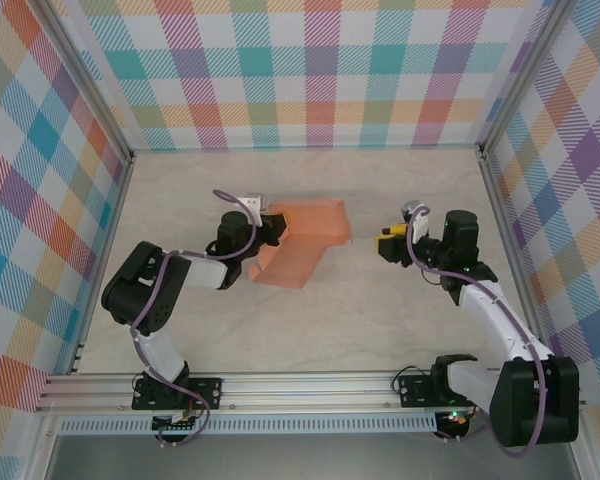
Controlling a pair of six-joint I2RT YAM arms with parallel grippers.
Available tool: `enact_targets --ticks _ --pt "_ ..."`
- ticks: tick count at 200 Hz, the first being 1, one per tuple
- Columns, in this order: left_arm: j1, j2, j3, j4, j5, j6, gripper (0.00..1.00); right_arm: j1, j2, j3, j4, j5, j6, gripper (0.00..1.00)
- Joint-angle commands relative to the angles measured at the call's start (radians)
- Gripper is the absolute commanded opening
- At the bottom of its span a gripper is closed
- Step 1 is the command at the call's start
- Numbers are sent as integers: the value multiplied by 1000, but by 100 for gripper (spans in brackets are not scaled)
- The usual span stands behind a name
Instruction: Fold the paper box
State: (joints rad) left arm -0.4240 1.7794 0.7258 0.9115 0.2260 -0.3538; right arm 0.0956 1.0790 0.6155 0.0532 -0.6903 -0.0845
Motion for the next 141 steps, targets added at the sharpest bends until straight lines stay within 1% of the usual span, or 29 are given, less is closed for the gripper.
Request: enact_targets --ticks 1,22,43,56,83,99,119,141 --pt "17 -29 44 24 98 -67 0 27 12 -8 86 -84 -21 44" --pt "18 -23 62 8 142 -57 0 38 15 7 92 -111 -26 46" --pt "22 -7 73 2 196 -54 0 38 15 33 89 -171 -26 47" --pt "22 -3 72 -1 212 -50 0 38 16 65 50 -226 -40 47" --pt "24 -5 62 25 252 -35 0 38 36 119 -20 -270 -56 47" --pt "24 -11 67 10 253 -40 0 46 52 136 -35 -277 -65 47" --pt "25 -9 84 -15 246 -56 0 82 58 141 -86 -247 -143 47" --pt "31 -7 98 -39 222 -109 0 113 49 82 3 -211 -134 49"
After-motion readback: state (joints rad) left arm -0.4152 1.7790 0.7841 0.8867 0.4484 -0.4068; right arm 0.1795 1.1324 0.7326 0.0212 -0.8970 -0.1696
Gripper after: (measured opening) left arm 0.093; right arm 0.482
